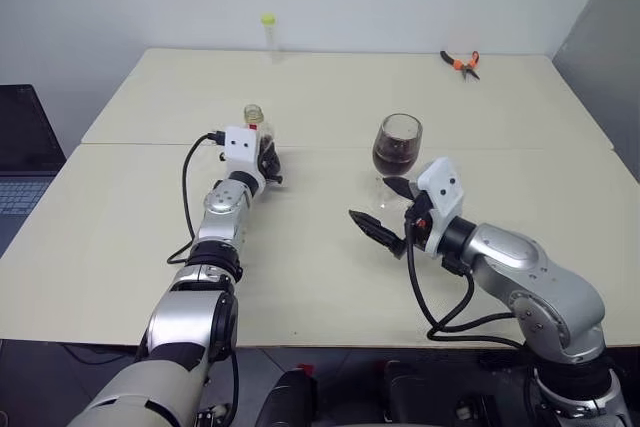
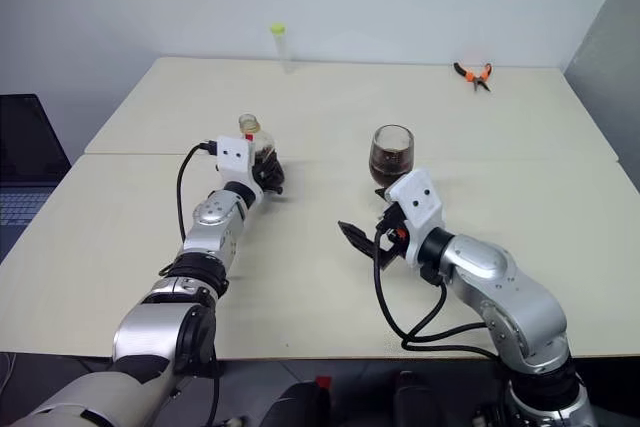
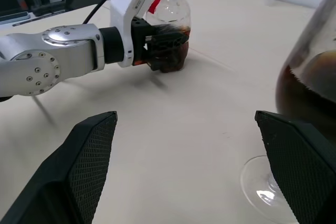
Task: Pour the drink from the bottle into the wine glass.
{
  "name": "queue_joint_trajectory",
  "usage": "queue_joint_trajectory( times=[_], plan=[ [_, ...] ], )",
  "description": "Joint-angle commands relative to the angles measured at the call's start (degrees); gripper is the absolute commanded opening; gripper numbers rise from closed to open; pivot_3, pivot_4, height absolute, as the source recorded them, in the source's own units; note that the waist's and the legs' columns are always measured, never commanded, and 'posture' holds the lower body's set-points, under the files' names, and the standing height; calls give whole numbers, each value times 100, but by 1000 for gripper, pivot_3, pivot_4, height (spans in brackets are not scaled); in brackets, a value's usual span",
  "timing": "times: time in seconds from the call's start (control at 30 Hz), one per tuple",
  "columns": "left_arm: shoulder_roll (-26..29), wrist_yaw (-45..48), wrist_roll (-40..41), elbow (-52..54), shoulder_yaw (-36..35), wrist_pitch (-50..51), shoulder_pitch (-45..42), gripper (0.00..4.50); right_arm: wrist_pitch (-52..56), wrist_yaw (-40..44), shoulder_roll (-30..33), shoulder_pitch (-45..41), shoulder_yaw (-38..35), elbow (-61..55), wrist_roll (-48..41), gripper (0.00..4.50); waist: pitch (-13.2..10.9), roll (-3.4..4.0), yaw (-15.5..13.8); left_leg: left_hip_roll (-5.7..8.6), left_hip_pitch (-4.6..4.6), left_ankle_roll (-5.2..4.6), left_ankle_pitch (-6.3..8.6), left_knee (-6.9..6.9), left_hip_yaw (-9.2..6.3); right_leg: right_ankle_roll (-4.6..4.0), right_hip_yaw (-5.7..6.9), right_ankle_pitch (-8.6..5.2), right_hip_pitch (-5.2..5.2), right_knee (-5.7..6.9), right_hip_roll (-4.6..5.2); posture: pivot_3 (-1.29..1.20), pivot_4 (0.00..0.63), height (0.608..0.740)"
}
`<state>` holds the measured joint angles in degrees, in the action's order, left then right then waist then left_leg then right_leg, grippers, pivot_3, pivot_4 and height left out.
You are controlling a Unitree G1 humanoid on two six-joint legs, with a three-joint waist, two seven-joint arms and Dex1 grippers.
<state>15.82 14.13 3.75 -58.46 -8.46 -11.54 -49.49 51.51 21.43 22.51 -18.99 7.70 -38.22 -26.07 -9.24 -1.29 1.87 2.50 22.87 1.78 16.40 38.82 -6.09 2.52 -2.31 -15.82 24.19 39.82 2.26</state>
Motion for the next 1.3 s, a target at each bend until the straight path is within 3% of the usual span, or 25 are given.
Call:
queue_joint_trajectory(
  times=[0.03,0.2,0.57,0.6,0.67,0.8,0.97,1.1,1.3],
  plan=[
    [80,-9,214,152,-217,140,100,756,-82,37,6,-41,65,-194,-18,4500,1,0,0,-1,0,0,0,0,0,0,0,0,0,0,0,0,150,740],
    [176,80,187,-24,-199,35,139,756,-105,64,66,-67,76,-149,11,4500,7,1,8,-3,-3,0,0,-2,0,0,0,0,0,1,-2,0,150,740],
    [126,205,236,618,-142,-321,649,4333,-204,156,178,-95,115,-158,64,4500,10,2,14,-4,-4,0,0,-4,1,0,-2,0,0,0,-2,0,150,740],
    [134,236,235,786,-122,-292,742,4457,-218,153,181,-87,115,-162,68,4500,10,1,6,-4,-3,0,0,-4,-1,0,-1,0,0,0,-1,0,150,740],
    [184,279,264,1436,-109,-91,1123,4457,-334,121,215,68,100,-212,134,4500,10,1,-2,-4,-2,0,0,-4,-3,0,1,0,0,-2,-1,0,150,740],
    [385,155,526,3835,-352,1055,2441,4457,-947,-101,219,811,-82,-222,511,4500,12,0,12,-12,-1,3,2,-8,-1,0,-6,0,-2,-15,14,0,150,740],
    [297,-177,551,5834,-358,2218,3651,4457,-1788,-433,-245,1447,-244,-91,803,4500,17,3,-18,-14,-10,-1,4,-7,-5,-2,-2,1,-11,-9,17,0,150,740],
    [23,-385,641,6595,-373,2549,4211,4457,-3120,-637,-730,1987,-454,432,1155,4500,24,1,-56,-8,-18,-14,12,-6,-4,-1,1,1,-27,-21,6,0,150,740],
    [-235,-314,671,6626,-316,2531,4574,4457,-4912,-620,-1128,2331,-832,1735,1468,4500,26,5,-43,-14,-95,-18,16,-41,4,-1,-2,1,-93,-52,-4,0,150,740]
  ],
)
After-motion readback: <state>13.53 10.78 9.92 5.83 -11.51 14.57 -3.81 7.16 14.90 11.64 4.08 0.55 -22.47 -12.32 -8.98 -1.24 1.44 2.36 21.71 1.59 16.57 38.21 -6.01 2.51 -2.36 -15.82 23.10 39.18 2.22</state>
